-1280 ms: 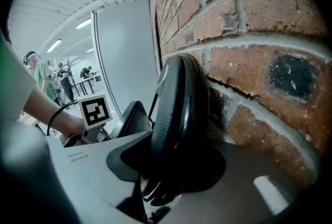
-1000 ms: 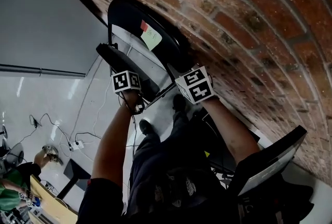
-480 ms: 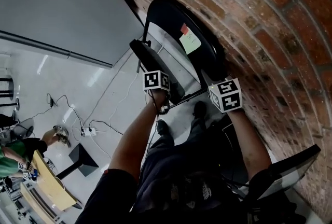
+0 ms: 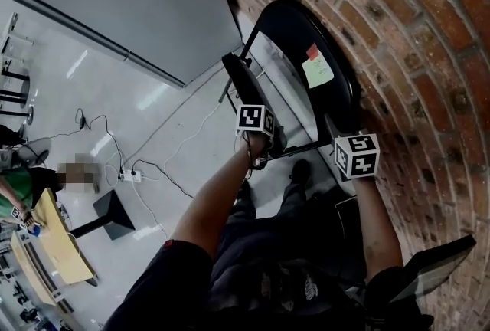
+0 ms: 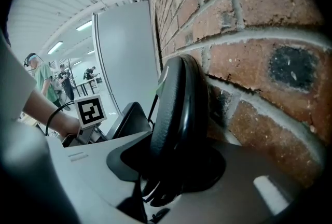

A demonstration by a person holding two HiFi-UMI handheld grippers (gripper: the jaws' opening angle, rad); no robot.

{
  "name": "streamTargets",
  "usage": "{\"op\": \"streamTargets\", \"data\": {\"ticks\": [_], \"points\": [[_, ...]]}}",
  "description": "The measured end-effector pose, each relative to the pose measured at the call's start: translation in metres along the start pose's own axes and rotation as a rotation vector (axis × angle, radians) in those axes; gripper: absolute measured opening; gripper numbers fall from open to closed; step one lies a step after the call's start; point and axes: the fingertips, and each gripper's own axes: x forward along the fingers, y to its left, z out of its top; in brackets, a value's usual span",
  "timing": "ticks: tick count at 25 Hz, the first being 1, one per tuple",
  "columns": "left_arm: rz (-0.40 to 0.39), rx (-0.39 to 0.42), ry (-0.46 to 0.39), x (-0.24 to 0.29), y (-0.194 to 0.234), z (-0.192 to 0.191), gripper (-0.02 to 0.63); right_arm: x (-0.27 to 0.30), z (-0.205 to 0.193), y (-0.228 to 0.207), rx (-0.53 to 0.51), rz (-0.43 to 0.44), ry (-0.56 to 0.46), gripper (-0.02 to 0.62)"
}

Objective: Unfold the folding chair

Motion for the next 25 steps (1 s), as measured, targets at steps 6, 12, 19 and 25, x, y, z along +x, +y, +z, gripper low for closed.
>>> {"op": "streamTargets", "data": {"ticks": [6,12,19,25], "points": [[-0.007,-0.006,-0.003,-0.003,0.005,-0.003,0.261,0.001,0.0,0.002,-0.001,0.007,0.0,0.156],[-0.033,-0.001,-0.013,-0.005,0.009,-0.006,0.261,0.002,0.0,0.002,0.002,0.013,0.001,0.156],[-0.043,-0.022,-0.021,-0.012,0.017,-0.013,0.258,0.003,-0.003,0.003,0.016,0.015,0.008,0.156],[-0.039,-0.037,-0.009,-0.016,0.031,-0.024,0.258,0.006,-0.007,0.003,0.038,0.019,0.026,0.156]]}}
